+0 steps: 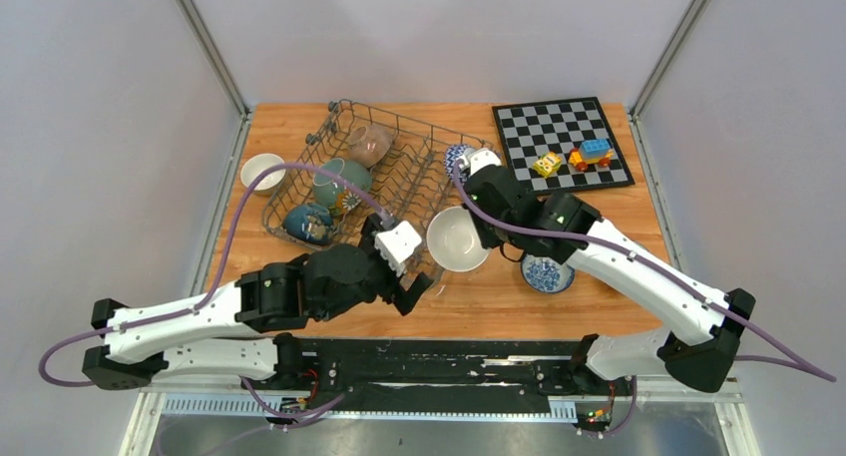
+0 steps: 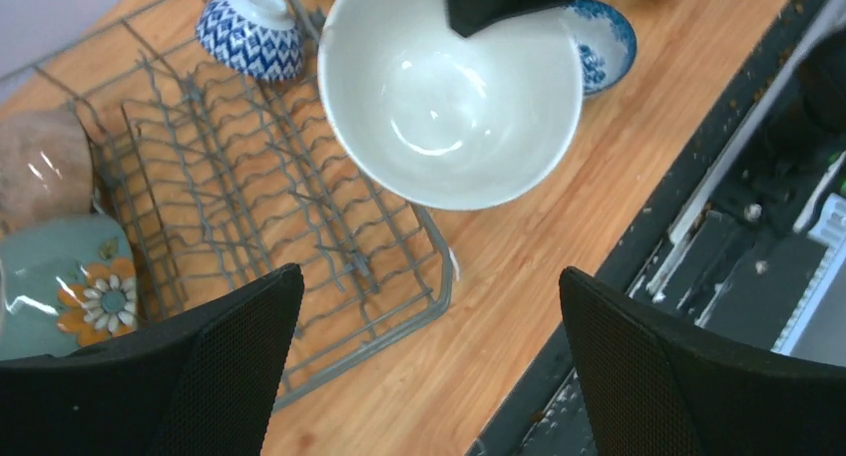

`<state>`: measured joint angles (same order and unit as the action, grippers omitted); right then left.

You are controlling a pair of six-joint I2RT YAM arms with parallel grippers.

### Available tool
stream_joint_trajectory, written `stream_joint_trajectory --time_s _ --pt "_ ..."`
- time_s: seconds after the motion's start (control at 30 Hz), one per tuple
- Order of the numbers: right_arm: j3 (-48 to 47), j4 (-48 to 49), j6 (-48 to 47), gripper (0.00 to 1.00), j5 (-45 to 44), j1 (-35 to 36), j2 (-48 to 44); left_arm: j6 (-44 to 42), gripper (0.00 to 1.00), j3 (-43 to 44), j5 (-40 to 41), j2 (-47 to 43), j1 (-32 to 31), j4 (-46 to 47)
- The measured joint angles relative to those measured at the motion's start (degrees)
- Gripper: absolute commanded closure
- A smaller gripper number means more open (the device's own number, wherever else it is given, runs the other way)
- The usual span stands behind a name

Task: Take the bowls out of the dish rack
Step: Place the bowl with the bowl.

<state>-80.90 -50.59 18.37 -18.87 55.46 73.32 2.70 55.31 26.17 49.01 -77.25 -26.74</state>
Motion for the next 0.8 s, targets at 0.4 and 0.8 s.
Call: stream_joint_trajectory --time_s 0.4,0.8 --pt "5.86 2.86 9.44 0.96 -2.43 -3.54 -1.95 36.65 0.0 12.83 1.49 12.55 20.24 -6.86" --pt "5.51 2.05 21.35 0.96 -3.41 -5.11 -0.81 52.85 0.0 20.81 7.58 20.92 21.22 -18.03"
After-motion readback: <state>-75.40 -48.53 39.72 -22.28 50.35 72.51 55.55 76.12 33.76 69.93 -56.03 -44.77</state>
